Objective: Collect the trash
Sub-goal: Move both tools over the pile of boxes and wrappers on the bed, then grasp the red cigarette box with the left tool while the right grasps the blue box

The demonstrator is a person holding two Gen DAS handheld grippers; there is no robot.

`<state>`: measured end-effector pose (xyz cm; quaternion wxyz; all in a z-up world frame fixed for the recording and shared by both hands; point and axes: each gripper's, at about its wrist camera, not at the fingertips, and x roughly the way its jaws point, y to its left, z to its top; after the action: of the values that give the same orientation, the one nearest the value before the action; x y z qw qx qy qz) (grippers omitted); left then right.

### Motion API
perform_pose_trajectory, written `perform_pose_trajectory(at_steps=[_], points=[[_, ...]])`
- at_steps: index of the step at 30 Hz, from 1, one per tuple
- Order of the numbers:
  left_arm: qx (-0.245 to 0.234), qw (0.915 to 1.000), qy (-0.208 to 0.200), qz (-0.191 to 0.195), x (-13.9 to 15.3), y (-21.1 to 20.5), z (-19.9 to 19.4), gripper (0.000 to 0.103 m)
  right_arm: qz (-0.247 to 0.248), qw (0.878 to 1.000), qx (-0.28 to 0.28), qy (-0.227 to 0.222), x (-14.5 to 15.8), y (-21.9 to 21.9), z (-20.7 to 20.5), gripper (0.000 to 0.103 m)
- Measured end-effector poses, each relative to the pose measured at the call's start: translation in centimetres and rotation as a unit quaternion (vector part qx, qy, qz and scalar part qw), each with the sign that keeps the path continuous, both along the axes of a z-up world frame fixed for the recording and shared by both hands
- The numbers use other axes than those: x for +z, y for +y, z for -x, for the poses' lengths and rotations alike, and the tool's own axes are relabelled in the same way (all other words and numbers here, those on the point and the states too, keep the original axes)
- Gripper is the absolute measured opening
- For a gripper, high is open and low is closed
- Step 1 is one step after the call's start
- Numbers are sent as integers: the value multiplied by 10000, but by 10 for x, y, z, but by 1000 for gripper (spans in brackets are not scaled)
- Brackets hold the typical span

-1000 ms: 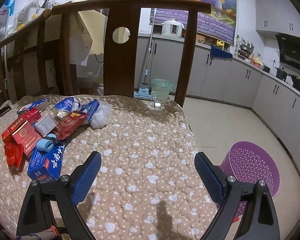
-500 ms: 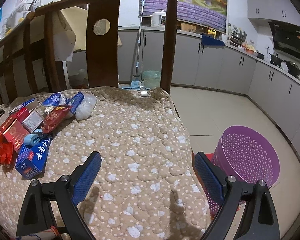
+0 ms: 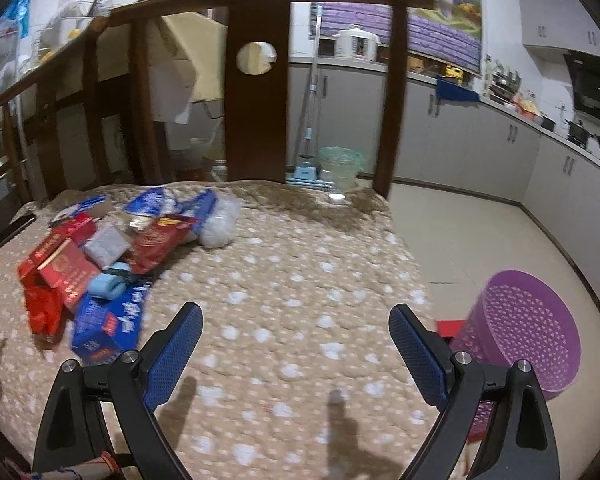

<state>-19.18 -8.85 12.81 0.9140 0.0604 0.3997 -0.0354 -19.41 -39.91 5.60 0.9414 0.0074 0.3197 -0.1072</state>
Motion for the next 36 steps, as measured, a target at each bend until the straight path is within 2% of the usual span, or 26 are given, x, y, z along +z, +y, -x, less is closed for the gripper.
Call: perform_pose_trajectory(at_steps=[4, 7, 11, 12, 18, 23, 28, 31, 34, 35, 36], points=[[140, 9998, 46, -133, -2, 6, -2, 91, -40, 9993, 362, 19, 0, 20, -6, 96], [130, 9997, 190, 18, -5, 13, -7, 88, -179, 9976, 672, 39, 0, 35, -9, 96], [64, 9993, 355, 114, -10, 16, -20, 65, -498, 9921, 1140, 142, -1, 54, -17, 96], [51, 9990, 420, 169, -12, 16, -24, 63, -532, 9909, 1226, 164, -2, 60, -19, 96], [-98, 9966, 722, 375, -27, 11, -58, 63, -568, 9831, 1682, 455, -15, 87, -32, 94], [-447, 9940, 946, 322, -42, -5, -85, 63, -645, 9799, 1764, 679, -27, 91, -44, 92], [-622, 9920, 1100, 68, -61, -19, -108, 63, -787, 9779, 1736, 864, -36, 93, -59, 88], [-668, 9893, 1293, -3, -73, -22, -119, 63, -887, 9762, 1710, 999, -43, 93, -67, 83], [-650, 9871, 1463, -34, -85, -25, -122, 63, -1037, 9737, 1689, 1121, -48, 91, -70, 71], [-622, 9865, 1514, -24, -88, -25, -122, 60, -1101, 9728, 1686, 1142, -49, 89, -71, 66], [-603, 9865, 1526, 13, -89, -24, -121, 46, -1207, 9712, 1693, 1167, -49, 86, -71, 64]])
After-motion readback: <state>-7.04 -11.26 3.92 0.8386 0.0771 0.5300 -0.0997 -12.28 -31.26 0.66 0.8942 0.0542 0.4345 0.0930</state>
